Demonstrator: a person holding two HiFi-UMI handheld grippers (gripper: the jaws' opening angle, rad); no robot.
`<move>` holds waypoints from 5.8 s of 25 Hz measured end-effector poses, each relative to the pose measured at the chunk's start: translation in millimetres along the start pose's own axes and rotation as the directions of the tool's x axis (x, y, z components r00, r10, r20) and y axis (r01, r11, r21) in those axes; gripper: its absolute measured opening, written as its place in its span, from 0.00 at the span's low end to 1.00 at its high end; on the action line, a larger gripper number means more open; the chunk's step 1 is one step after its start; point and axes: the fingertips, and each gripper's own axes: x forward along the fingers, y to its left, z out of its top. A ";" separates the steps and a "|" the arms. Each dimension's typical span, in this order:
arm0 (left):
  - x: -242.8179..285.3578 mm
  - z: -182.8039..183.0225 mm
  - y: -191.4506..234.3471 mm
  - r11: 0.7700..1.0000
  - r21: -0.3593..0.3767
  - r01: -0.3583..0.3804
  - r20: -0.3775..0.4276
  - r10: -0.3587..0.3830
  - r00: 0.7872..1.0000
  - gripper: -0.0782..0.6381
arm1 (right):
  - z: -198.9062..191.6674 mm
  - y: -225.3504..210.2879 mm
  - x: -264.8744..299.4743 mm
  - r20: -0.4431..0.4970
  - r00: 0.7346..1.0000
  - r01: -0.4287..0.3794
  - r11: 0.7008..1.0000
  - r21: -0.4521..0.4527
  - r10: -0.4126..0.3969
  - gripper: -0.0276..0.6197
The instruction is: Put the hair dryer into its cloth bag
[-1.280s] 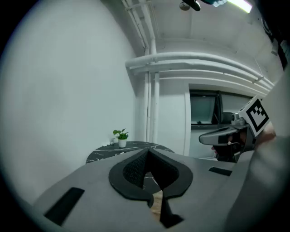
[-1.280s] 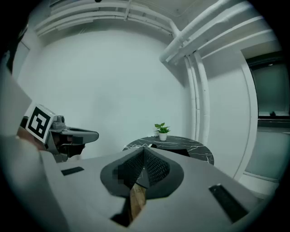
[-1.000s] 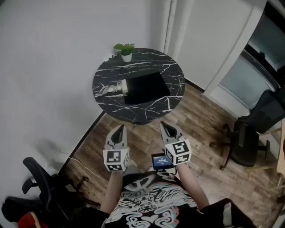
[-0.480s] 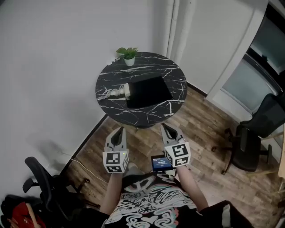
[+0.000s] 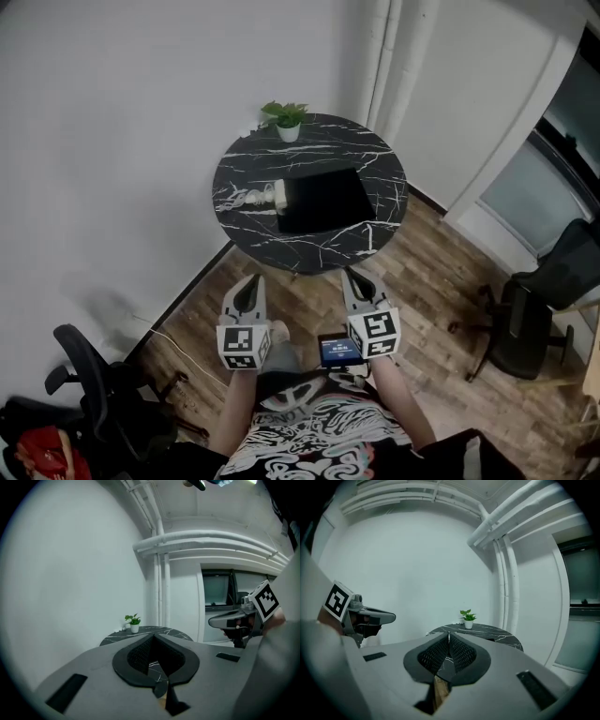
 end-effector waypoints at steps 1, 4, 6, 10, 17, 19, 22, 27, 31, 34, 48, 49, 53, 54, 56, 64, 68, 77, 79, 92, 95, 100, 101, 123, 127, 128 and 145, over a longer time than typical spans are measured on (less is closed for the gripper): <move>1.8 -1.0 4.6 1.000 -0.004 -0.006 0.001 0.006 1.000 0.13 | -1.1 0.2 4.6 -0.004 1.000 -0.001 1.000 -0.001 0.001 0.08; 13.5 -5.9 19.9 1.000 -0.018 -0.016 -0.001 0.016 1.000 0.13 | -4.4 -1.4 23.5 -0.020 1.000 -0.002 1.000 0.000 0.002 0.08; 27.0 -10.8 31.7 0.999 -0.031 -0.016 -0.005 0.016 1.000 0.13 | -7.8 -3.4 40.5 -0.037 0.999 -0.003 1.000 0.000 0.003 0.08; 71.7 -13.5 60.1 0.999 -0.052 -0.002 -0.008 0.002 1.000 0.13 | -9.5 -11.7 85.0 -0.066 0.998 -0.002 1.000 -0.004 0.002 0.08; 168.4 -0.6 123.7 0.997 -0.070 0.046 -0.016 -0.047 0.999 0.13 | 6.7 -31.3 179.9 -0.085 0.996 -0.007 0.998 0.064 0.013 0.08; 193.9 2.3 143.6 0.995 -0.080 0.058 -0.021 -0.060 0.998 0.13 | 8.3 -36.9 206.2 -0.109 0.994 0.006 0.996 0.086 0.004 0.08; 227.0 0.9 168.5 0.993 -0.087 0.080 -0.038 -0.084 0.996 0.13 | 6.4 -45.5 239.1 -0.151 0.988 0.032 0.992 0.121 -0.014 0.08; 269.8 -12.3 204.5 0.984 -0.142 0.106 -0.056 -0.115 0.992 0.13 | -2.7 -52.9 276.0 -0.203 0.977 0.095 0.983 0.157 -0.062 0.08; 291.9 -18.8 220.9 0.981 -0.148 0.125 -0.069 -0.136 0.988 0.13 | -6.7 -50.5 289.7 -0.238 0.968 0.120 0.978 0.170 -0.077 0.08; 299.8 -25.7 224.4 0.978 -0.146 0.150 -0.081 -0.163 0.983 0.13 | -12.4 -47.8 294.2 -0.263 0.961 0.131 0.975 0.177 -0.081 0.08; 319.4 -69.0 227.7 0.980 0.013 0.200 -0.209 -0.193 0.959 0.13 | -28.0 -42.3 313.5 -0.299 0.954 0.096 0.973 0.209 -0.030 0.08; 320.8 -72.0 227.8 0.979 0.013 0.203 -0.219 -0.195 0.956 0.13 | -28.0 -43.0 316.6 -0.297 0.954 0.094 0.974 0.204 -0.030 0.08; 328.4 -88.0 229.3 0.974 0.060 0.220 -0.283 -0.195 0.939 0.13 | -36.0 -42.2 333.5 -0.323 0.947 0.066 0.976 0.210 0.005 0.08; 328.5 -93.3 228.7 0.970 0.074 0.230 -0.303 -0.198 0.932 0.13 | -39.1 -41.0 336.2 -0.332 0.943 0.061 0.974 0.216 0.015 0.08; 328.4 -102.9 226.3 0.960 0.105 0.260 -0.336 -0.212 0.918 0.13 | -44.5 -38.6 341.0 -0.349 0.937 0.054 0.973 0.226 0.029 0.08; 344.0 -130.2 223.4 0.904 0.204 0.375 -0.440 -0.258 0.860 0.31 | -70.5 -27.8 376.5 -0.420 0.902 0.004 0.974 0.228 0.095 0.19; 351.6 -147.0 225.1 0.882 0.220 0.417 -0.488 -0.271 0.830 0.39 | -84.1 -25.3 389.9 -0.452 0.886 -0.003 0.975 0.224 0.107 0.24; 358.8 -180.3 217.3 0.825 0.203 0.527 -0.581 -0.332 0.743 0.50 | -109.7 -25.7 400.4 -0.508 0.851 -0.003 0.968 0.253 0.135 0.28; 359.3 -182.5 214.9 0.815 0.205 0.542 -0.582 -0.344 0.737 0.50 | -109.3 -26.8 401.2 -0.499 0.857 0.005 0.967 0.254 0.126 0.28; 363.2 -204.7 213.7 0.715 0.306 0.629 -0.665 -0.312 0.679 0.51 | -108.5 -26.8 401.4 -0.511 0.839 -0.023 0.949 0.313 0.189 0.08; 365.2 -204.6 213.9 0.699 0.307 0.646 -0.670 -0.323 0.668 0.51 | -106.2 -27.5 400.1 -0.515 0.838 -0.021 0.953 0.302 0.181 0.08; 364.8 -203.1 216.7 0.650 0.331 0.684 -0.677 -0.342 0.652 0.39 | -97.9 -26.6 398.2 -0.510 0.845 -0.016 0.961 0.277 0.161 0.08; 363.5 -202.2 216.2 0.638 0.334 0.694 -0.679 -0.347 0.647 0.38 | -95.7 -26.8 397.7 -0.507 0.847 -0.016 0.962 0.273 0.159 0.08; 341.5 -144.4 149.9 0.625 0.259 0.736 -0.527 -0.548 0.650 0.33 | -74.4 -27.1 390.3 -0.477 0.868 -0.030 0.972 0.233 0.141 0.08; 343.7 -136.1 134.3 0.606 0.263 0.750 -0.506 -0.576 0.642 0.33 | -71.4 -28.1 389.0 -0.468 0.872 -0.030 0.972 0.235 0.140 0.08; 344.6 -135.5 131.1 0.604 0.261 0.753 -0.502 -0.581 0.640 0.33 | -70.8 -28.4 388.7 -0.466 0.873 -0.030 0.971 0.236 0.140 0.08; 377.0 -138.8 63.3 0.594 0.155 0.790 -0.433 -0.678 0.594 0.33 | -59.9 -37.6 379.6 -0.439 0.887 -0.013 0.960 0.280 0.140 0.08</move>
